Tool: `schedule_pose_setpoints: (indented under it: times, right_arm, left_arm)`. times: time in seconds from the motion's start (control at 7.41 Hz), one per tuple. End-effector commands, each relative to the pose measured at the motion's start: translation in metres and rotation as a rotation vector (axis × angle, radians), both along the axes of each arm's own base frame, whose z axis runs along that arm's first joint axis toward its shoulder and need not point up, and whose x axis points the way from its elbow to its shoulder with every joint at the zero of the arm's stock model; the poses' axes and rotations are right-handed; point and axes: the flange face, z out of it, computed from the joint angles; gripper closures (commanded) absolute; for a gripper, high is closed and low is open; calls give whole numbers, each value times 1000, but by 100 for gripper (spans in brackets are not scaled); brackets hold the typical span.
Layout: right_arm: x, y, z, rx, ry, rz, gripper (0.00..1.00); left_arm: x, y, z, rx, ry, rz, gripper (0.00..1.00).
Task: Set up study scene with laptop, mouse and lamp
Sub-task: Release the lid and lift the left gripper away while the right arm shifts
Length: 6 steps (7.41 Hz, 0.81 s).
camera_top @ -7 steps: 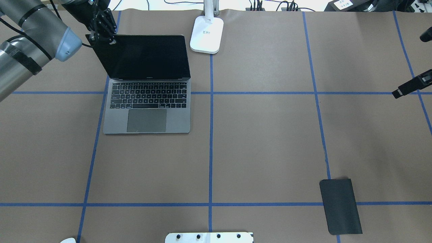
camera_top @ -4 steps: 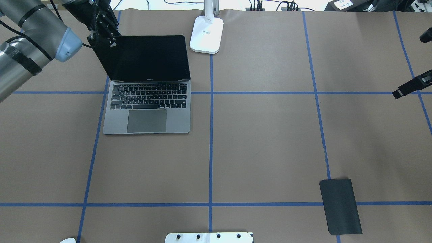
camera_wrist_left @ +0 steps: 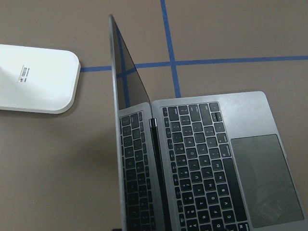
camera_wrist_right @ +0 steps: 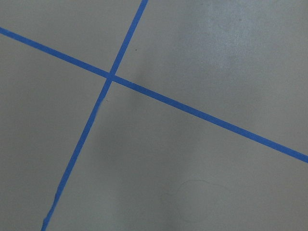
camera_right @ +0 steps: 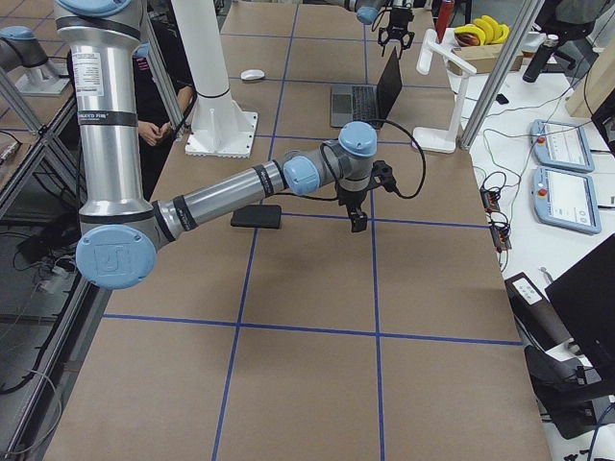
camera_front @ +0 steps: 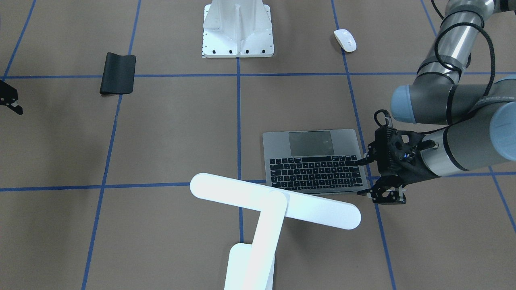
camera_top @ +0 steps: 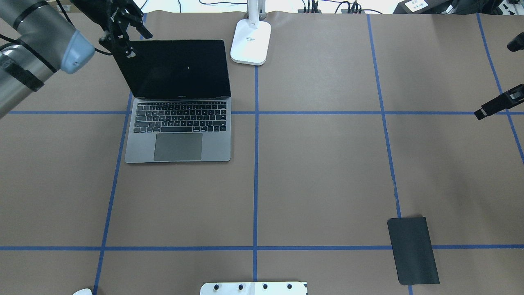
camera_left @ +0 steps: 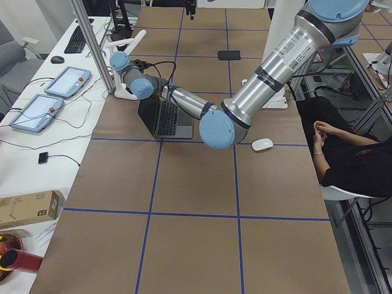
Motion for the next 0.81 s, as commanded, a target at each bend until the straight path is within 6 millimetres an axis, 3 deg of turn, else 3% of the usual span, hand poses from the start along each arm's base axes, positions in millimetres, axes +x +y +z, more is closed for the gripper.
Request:
schedule_pose_setpoints:
  times: [0.0, 0.13, 0.27, 0.4, 0.54, 0.67]
  right_arm:
    - [-11, -1, -1, -21, -12, -13, 0]
    - [-20, 5, -6, -48, -77, -53, 0]
    - [-24, 12, -6, -71, -107, -75, 0]
    - [-37, 20, -9, -111, -108, -73, 1]
    - [-58, 39, -19, -159, -101, -71, 1]
    - [-61, 54, -20, -166, -100, -84, 1]
  left_arm:
    - [-41, 24, 13, -53, 12, -58, 0]
    - [-70, 45, 24, -139, 41, -80, 0]
    - [-121, 66, 44, -235, 76, -122, 0]
    - [-148, 89, 72, -310, 75, -161, 0]
    - [-157, 117, 108, -417, 56, -191, 0]
    - [-163, 139, 138, -541, 34, -222, 0]
